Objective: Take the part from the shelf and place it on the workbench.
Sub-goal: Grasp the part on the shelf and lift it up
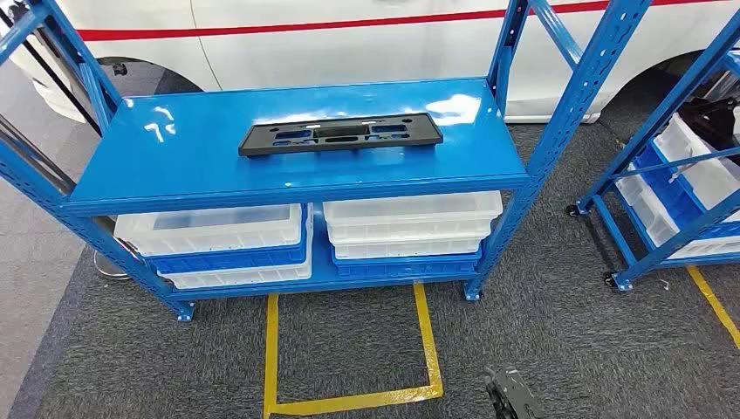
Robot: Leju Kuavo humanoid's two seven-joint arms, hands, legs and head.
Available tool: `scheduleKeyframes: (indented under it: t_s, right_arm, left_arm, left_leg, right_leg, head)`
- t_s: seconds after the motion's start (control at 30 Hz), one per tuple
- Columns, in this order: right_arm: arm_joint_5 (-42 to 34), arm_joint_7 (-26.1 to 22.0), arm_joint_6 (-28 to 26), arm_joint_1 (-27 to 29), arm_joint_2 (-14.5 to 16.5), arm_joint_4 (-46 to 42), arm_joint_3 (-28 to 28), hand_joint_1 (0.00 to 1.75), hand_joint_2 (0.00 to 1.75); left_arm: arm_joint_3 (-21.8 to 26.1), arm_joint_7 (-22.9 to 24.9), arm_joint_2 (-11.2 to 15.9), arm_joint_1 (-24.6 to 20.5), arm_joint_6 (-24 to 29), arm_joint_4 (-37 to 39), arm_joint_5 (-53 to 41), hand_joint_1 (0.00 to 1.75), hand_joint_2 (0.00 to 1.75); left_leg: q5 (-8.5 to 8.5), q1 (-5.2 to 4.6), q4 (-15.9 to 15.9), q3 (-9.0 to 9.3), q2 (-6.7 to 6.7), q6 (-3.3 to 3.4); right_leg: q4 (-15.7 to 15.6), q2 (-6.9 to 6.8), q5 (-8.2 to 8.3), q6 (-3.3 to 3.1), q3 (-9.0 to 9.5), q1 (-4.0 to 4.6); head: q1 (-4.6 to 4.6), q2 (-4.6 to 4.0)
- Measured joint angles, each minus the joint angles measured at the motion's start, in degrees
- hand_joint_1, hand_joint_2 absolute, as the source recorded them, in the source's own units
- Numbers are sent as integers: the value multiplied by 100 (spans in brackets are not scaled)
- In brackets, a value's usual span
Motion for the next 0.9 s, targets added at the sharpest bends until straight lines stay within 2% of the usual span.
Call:
scheduleKeyframes:
  t_s: [0.53, 0.7, 0.9]
  right_arm:
    - [-109, -677, -508, -993, -661, -2003, 1810, 0, 0]
    - [350, -594, -922, -1383, -799, -2502, 2349, 0, 0]
    - [1196, -274, -1411, -1772, -866, -2885, 2964, 0, 0]
  left_arm:
    - [1185, -42, -5, -195, -350, 225, -1113, 0, 0]
    - [1383, -37, -7, -229, -421, 279, -1339, 0, 0]
    - [1483, -4, -9, -267, -465, 317, -1520, 0, 0]
  left_leg:
    - [2, 0, 3, 1, 4, 0]
    - [3, 0, 3, 1, 4, -1]
    - [4, 0, 4, -1, 2, -2]
  right_leg:
    - [0, 4, 4, 4, -1, 0]
    - [0, 3, 4, 4, -2, 0]
    - [1, 3, 4, 4, -2, 1]
  head:
    - [-1, -1]
    - [-1, 0]
    - [0, -1]
